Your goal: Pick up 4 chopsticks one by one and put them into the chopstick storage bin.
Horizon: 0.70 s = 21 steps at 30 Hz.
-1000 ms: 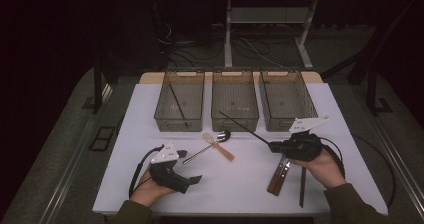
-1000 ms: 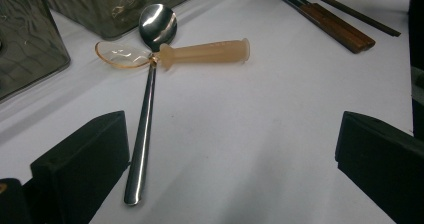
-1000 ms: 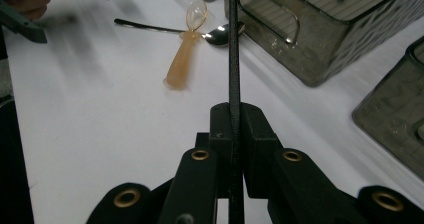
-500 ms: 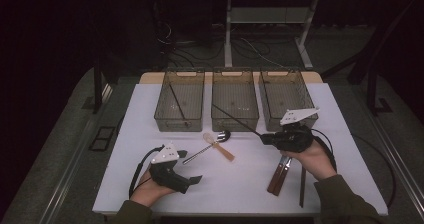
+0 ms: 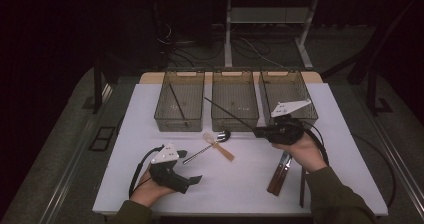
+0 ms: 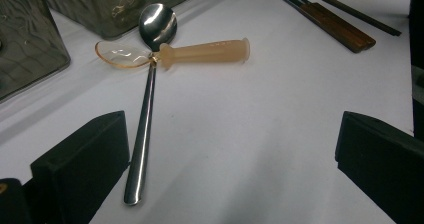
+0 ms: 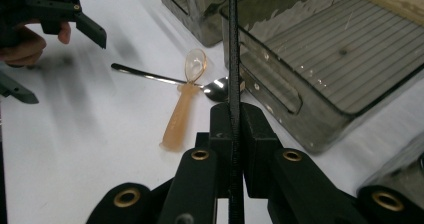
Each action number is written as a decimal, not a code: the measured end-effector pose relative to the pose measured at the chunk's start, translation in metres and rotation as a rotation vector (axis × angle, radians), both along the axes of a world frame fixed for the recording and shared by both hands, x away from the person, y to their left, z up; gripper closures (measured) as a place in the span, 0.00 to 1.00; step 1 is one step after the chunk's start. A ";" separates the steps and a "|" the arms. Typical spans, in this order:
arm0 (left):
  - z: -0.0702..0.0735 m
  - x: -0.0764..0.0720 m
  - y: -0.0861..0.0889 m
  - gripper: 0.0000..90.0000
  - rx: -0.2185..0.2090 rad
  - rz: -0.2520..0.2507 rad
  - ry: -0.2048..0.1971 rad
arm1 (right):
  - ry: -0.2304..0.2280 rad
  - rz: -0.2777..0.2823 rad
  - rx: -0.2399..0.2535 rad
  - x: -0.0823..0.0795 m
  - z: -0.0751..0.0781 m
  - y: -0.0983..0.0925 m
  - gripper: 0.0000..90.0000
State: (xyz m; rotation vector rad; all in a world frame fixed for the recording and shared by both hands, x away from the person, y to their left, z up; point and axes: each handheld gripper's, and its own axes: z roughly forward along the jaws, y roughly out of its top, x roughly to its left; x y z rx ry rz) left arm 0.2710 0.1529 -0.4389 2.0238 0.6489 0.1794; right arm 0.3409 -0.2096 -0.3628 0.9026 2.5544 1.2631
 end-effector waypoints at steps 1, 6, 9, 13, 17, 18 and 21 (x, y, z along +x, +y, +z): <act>0.000 0.000 0.000 0.00 0.000 0.002 0.001 | 0.001 -0.001 0.000 0.002 0.000 0.002 0.94; 0.000 0.000 -0.001 0.00 0.002 -0.003 -0.004 | 0.002 -0.002 -0.020 0.013 -0.002 0.014 0.94; 0.000 0.000 -0.001 0.00 0.002 -0.003 0.002 | 0.002 -0.004 -0.027 0.019 -0.004 0.021 0.94; 0.000 0.000 -0.001 0.00 0.002 -0.005 0.002 | 0.008 -0.004 -0.035 0.025 -0.005 0.029 0.94; 0.000 0.000 -0.002 0.00 -0.006 -0.002 0.004 | 0.010 -0.006 -0.045 0.032 -0.004 0.036 0.94; 0.000 0.000 -0.002 0.00 -0.006 -0.003 0.004 | 0.014 -0.007 -0.048 0.033 -0.003 0.037 0.94; 0.000 0.000 -0.002 0.00 -0.008 -0.005 0.003 | 0.014 -0.012 -0.057 0.038 -0.003 0.042 0.94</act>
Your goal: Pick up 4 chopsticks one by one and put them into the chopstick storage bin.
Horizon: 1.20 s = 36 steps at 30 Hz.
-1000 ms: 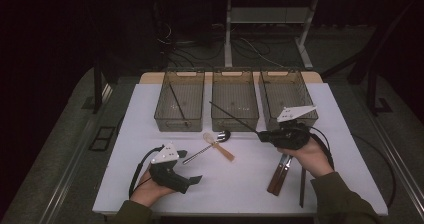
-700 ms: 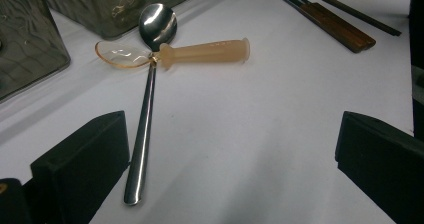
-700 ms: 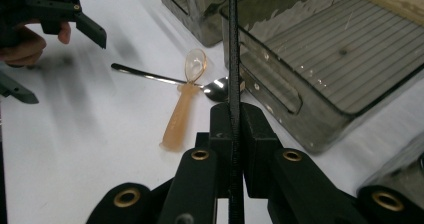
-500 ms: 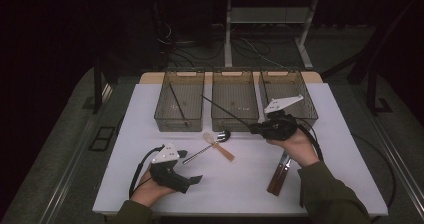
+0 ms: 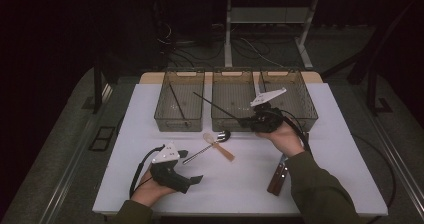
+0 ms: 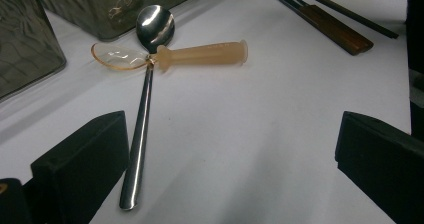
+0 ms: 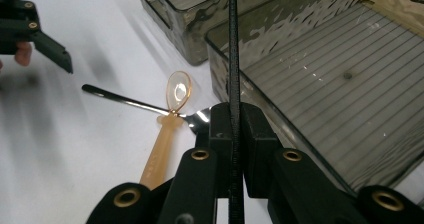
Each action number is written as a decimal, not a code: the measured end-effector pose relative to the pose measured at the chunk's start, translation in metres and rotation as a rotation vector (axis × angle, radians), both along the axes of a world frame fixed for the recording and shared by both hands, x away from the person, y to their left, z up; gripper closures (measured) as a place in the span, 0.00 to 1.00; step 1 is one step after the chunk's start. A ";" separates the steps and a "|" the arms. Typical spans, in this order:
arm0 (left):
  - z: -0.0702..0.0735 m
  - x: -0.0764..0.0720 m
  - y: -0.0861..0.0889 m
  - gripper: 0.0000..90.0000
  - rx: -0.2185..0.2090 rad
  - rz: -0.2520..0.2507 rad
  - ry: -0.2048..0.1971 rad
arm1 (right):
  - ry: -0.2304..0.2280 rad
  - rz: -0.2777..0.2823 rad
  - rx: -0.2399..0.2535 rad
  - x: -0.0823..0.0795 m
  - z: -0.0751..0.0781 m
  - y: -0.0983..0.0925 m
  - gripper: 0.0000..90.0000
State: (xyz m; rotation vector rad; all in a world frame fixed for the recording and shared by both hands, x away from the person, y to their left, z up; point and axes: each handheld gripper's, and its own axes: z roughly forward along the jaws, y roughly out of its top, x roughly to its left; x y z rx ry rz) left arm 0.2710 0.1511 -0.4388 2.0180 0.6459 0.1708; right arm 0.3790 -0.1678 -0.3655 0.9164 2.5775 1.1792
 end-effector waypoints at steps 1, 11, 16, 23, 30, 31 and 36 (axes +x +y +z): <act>0.000 0.000 0.000 0.00 0.000 0.000 -0.001 | -0.001 0.001 0.001 0.002 0.000 0.001 0.94; 0.000 0.000 0.000 0.00 -0.001 -0.004 -0.004 | 0.031 -0.029 0.023 0.019 0.005 0.016 0.94; 0.001 0.000 0.000 0.00 -0.003 -0.003 -0.003 | 0.034 -0.038 0.004 0.026 0.008 0.025 0.94; 0.001 0.001 0.001 0.00 -0.003 -0.006 -0.003 | 0.029 -0.051 -0.019 0.037 0.012 0.042 0.94; 0.001 0.001 0.001 0.00 -0.008 -0.007 -0.006 | 0.034 -0.071 -0.044 0.051 0.015 0.063 0.93; 0.001 0.001 0.001 0.00 -0.010 -0.007 -0.005 | 0.032 -0.072 -0.043 0.053 0.016 0.066 0.94; 0.002 0.001 0.002 0.00 -0.007 -0.014 -0.009 | 0.038 -0.092 -0.056 0.065 0.020 0.080 0.94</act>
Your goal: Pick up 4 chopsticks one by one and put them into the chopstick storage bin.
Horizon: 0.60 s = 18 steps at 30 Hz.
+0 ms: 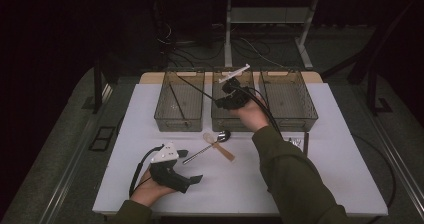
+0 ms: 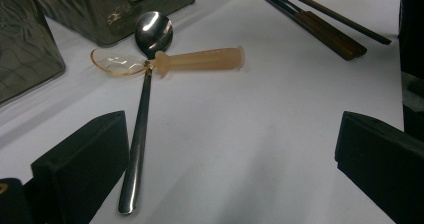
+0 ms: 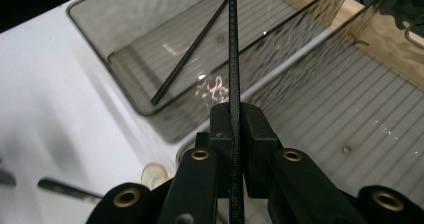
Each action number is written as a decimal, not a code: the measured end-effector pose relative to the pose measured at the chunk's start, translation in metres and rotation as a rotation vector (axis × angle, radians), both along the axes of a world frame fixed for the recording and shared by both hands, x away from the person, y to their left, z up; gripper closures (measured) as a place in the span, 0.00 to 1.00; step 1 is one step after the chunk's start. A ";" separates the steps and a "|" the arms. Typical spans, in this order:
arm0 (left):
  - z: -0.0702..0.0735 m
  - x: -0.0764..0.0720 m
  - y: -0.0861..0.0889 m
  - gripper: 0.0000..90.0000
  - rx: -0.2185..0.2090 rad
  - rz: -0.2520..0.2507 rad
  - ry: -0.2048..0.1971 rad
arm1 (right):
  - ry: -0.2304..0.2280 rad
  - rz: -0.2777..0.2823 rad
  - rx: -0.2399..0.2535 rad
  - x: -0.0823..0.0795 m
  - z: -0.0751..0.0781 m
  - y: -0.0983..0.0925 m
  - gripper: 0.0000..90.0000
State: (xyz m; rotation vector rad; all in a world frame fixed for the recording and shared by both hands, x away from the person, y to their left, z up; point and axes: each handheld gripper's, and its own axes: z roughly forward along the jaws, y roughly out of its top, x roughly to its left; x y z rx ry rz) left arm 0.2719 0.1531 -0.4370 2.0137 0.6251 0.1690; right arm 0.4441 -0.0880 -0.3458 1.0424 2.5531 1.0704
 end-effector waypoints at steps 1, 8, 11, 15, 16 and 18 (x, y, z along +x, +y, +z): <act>0.000 0.000 0.000 0.00 -0.001 -0.001 0.001 | 0.002 -0.004 -0.003 0.003 0.000 0.003 0.94; 0.000 -0.001 0.000 0.00 -0.017 0.000 0.002 | 0.010 -0.026 -0.018 0.019 0.000 0.023 0.93; 0.000 0.000 0.000 0.00 -0.016 -0.002 0.008 | 0.009 -0.031 -0.044 0.026 -0.001 0.033 0.93; 0.001 0.000 0.000 0.00 -0.019 -0.007 0.007 | 0.021 -0.043 -0.062 0.033 -0.002 0.046 0.93; 0.001 0.000 0.000 0.00 -0.020 -0.006 0.007 | 0.021 -0.046 -0.068 0.035 -0.002 0.049 0.93; 0.001 0.000 0.000 0.00 -0.024 -0.005 0.008 | 0.029 -0.052 -0.077 0.038 -0.004 0.055 0.93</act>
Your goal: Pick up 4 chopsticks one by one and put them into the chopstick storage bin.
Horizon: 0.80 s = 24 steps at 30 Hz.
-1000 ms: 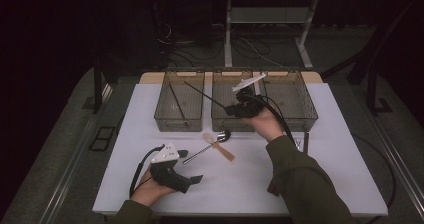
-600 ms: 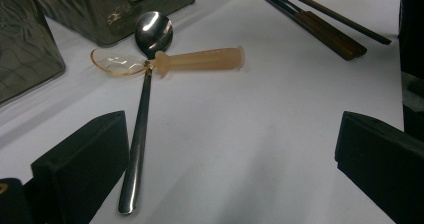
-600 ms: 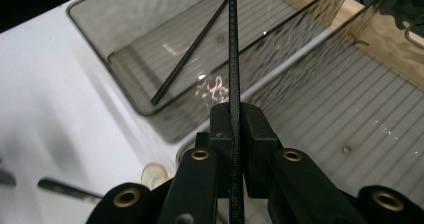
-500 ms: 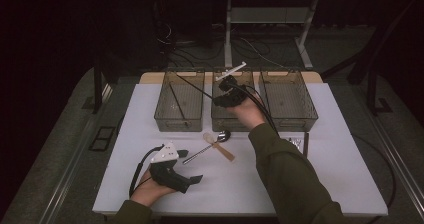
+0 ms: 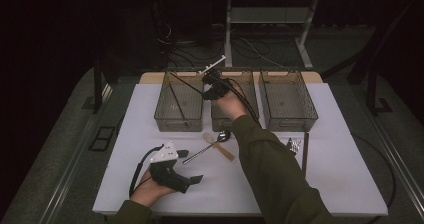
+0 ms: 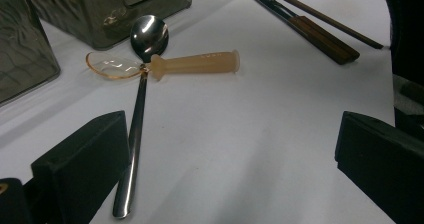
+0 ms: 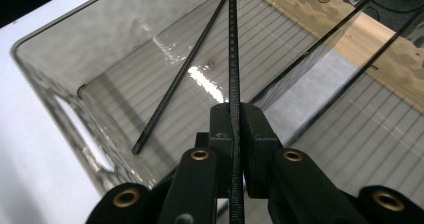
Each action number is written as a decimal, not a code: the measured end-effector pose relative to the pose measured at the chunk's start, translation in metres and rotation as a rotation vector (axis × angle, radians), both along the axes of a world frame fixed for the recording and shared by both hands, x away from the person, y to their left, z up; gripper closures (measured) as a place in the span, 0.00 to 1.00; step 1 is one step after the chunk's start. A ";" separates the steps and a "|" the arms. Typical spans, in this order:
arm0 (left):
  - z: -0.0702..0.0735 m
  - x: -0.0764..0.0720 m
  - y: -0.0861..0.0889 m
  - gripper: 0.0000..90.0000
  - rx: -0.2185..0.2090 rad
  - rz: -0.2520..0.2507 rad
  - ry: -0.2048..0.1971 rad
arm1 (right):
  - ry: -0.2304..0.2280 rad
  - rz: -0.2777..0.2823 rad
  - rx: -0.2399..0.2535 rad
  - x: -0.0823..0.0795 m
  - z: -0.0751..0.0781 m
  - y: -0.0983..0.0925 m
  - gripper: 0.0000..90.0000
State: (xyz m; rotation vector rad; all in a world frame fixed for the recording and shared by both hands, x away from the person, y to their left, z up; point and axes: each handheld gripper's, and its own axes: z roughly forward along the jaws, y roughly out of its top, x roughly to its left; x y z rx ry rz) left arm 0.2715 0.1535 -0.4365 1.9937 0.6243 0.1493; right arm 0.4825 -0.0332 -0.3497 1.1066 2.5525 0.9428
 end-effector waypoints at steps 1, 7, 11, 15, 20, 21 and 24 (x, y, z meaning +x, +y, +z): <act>0.000 0.000 0.000 0.00 -0.001 0.001 0.001 | 0.004 -0.001 0.001 0.001 -0.001 0.003 0.93; 0.000 0.000 0.000 0.00 -0.002 -0.003 0.000 | 0.025 -0.019 -0.020 0.007 -0.010 0.016 0.93; 0.000 0.001 0.000 0.00 -0.002 -0.005 -0.001 | 0.032 -0.018 -0.010 0.009 -0.014 0.020 0.93; 0.000 0.001 0.000 0.00 -0.005 -0.006 -0.002 | 0.031 -0.012 -0.018 0.008 -0.015 0.025 0.93; 0.000 0.001 0.000 0.00 -0.001 -0.010 0.002 | 0.033 0.008 0.000 0.008 -0.015 0.029 0.88; 0.000 0.001 0.000 0.00 -0.002 -0.010 0.001 | 0.031 0.004 0.001 0.008 -0.015 0.030 0.85; 0.000 0.001 0.000 0.00 -0.006 -0.008 -0.001 | 0.021 0.004 0.006 0.008 -0.014 0.028 0.79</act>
